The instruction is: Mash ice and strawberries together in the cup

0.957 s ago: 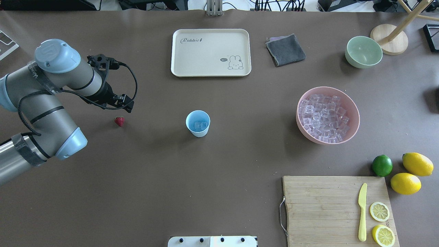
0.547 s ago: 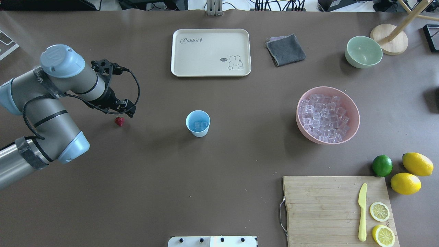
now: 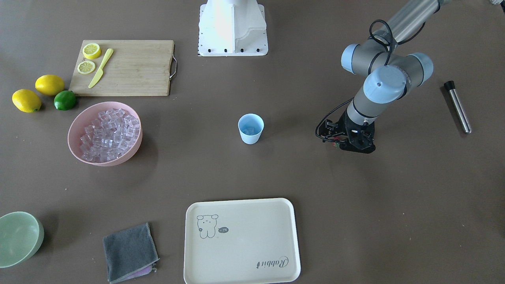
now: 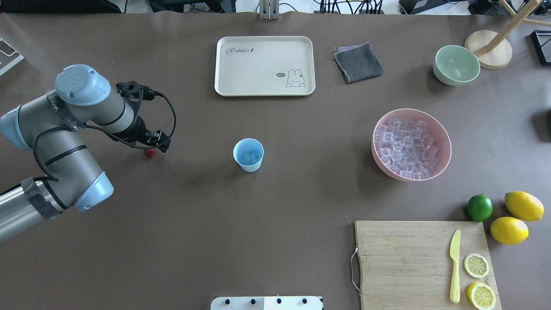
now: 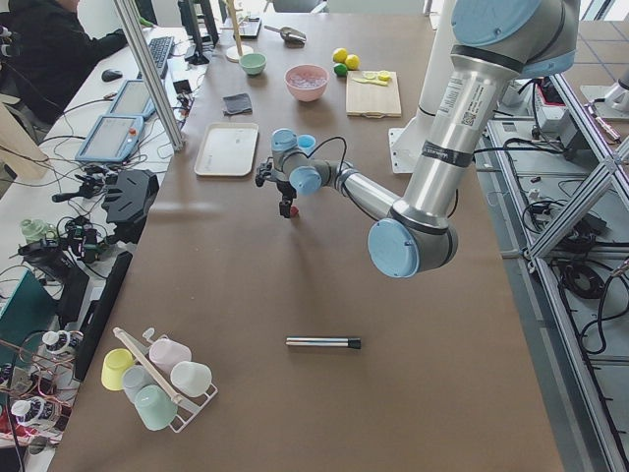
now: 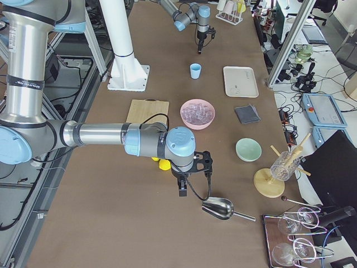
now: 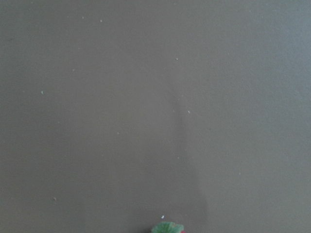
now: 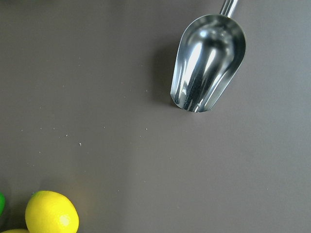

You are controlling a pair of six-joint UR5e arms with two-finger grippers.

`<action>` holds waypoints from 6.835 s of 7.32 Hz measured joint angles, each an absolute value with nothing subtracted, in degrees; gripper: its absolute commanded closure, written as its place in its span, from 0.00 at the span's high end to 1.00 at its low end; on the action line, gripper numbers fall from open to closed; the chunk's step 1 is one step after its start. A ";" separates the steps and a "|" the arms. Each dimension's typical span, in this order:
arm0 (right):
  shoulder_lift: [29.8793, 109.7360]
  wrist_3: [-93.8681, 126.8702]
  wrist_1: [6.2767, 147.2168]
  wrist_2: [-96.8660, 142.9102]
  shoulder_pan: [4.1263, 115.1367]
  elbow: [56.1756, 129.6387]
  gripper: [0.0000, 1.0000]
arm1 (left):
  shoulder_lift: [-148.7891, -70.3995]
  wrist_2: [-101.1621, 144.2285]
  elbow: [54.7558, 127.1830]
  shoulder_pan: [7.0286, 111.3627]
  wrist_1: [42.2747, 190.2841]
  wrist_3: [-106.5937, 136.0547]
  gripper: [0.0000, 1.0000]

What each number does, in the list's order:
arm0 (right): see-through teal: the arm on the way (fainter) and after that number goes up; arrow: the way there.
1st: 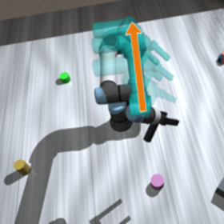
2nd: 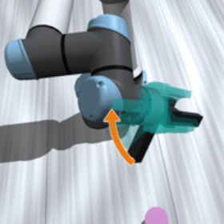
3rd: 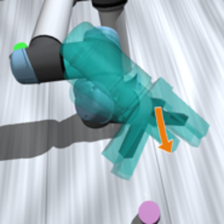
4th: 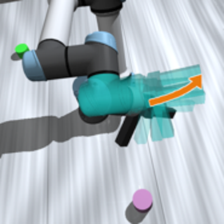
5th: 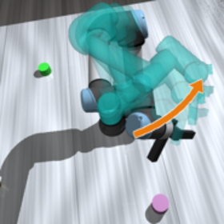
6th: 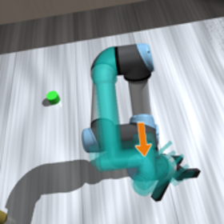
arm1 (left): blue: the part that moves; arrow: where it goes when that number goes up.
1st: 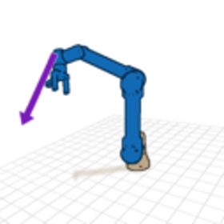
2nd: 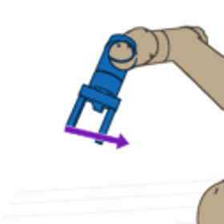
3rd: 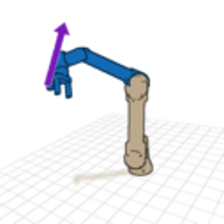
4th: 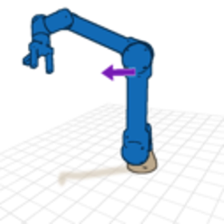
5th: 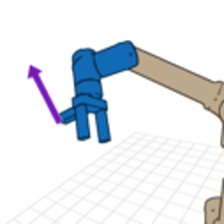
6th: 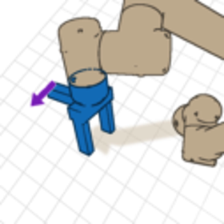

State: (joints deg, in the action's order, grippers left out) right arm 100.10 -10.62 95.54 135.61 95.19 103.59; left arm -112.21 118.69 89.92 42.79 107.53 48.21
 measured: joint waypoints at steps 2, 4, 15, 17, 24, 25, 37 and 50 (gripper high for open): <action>100.06 -10.63 95.54 135.54 95.23 103.99 0.99 | -111.67 118.28 89.91 41.92 108.00 48.12 0.39; 100.03 -10.64 95.59 135.44 95.26 104.49 0.99 | -110.92 118.24 90.03 41.66 109.00 47.71 0.36; 100.56 -10.10 95.54 133.96 95.27 105.63 0.99 | -132.08 109.28 96.38 33.37 91.59 73.29 0.37; 100.59 -10.24 95.54 133.92 95.27 105.92 0.99 | -132.83 105.97 95.67 30.96 91.83 75.27 0.98; 100.56 -10.54 95.54 133.77 95.27 106.02 0.99 | -122.73 106.99 100.90 35.50 93.27 70.53 0.98; 100.62 -10.54 95.56 133.75 95.27 106.22 0.99 | -116.63 110.27 101.89 39.46 96.63 65.68 0.98; 101.48 -10.25 95.62 133.76 95.29 108.31 0.99 | -77.36 126.35 80.32 68.32 143.42 36.86 0.98; 101.64 -10.39 95.63 133.68 95.85 108.63 0.99 | -80.08 125.07 82.76 62.71 147.25 34.80 0.30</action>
